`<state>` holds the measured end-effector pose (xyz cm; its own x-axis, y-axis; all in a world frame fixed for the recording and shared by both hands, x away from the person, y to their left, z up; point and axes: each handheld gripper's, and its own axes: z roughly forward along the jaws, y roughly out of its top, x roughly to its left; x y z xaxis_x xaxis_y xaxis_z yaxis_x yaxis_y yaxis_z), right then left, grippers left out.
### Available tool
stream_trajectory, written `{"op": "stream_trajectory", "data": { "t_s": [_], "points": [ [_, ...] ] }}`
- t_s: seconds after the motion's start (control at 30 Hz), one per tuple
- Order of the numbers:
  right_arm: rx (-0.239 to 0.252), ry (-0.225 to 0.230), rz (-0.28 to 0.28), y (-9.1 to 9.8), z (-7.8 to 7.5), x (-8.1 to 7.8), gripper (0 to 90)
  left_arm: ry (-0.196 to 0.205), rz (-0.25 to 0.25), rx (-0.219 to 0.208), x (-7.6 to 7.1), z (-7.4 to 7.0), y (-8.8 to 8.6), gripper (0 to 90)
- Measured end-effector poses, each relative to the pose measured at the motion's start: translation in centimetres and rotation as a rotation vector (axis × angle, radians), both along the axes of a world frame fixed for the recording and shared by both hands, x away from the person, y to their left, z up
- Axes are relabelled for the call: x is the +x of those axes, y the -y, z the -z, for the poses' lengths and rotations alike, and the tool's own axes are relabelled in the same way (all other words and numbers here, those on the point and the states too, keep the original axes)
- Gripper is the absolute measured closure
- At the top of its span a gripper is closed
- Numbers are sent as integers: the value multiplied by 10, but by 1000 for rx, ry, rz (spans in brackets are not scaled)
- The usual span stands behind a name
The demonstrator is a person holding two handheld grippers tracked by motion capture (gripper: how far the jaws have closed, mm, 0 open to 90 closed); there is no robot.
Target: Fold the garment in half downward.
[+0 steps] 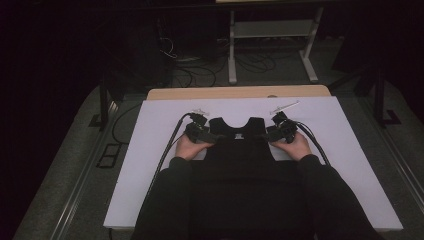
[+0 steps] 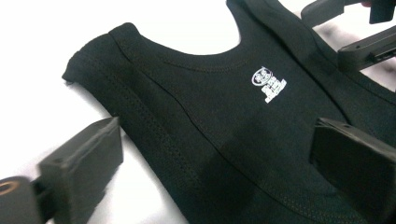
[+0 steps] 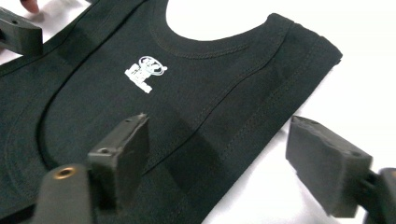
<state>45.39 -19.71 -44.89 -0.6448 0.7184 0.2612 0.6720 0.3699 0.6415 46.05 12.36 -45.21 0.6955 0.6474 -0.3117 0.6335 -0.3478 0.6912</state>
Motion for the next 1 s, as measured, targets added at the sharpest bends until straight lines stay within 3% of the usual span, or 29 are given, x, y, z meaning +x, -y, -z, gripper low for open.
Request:
{"op": "stream_trajectory", "data": {
  "t_s": [0.17,0.27,0.37,0.6,0.7,0.87,1.0],
  "points": [
    [21,18,6,0,2,-3,338,2,-10,-26,0,1,3,107],
    [35,18,16,-1,2,-3,391,5,-19,-17,-1,0,5,150],
    [30,27,8,-4,2,-4,463,24,-19,32,-3,-2,7,246],
    [27,31,-12,-10,3,-7,585,28,-34,43,-3,-2,15,461],
    [17,34,-10,-10,3,-7,689,36,-40,51,-4,-2,17,586],
    [19,25,-14,-9,4,-6,815,38,-9,81,-4,-2,17,782],
    [44,8,-8,-7,2,-5,832,17,-27,56,-3,-2,16,817]
  ]
}}
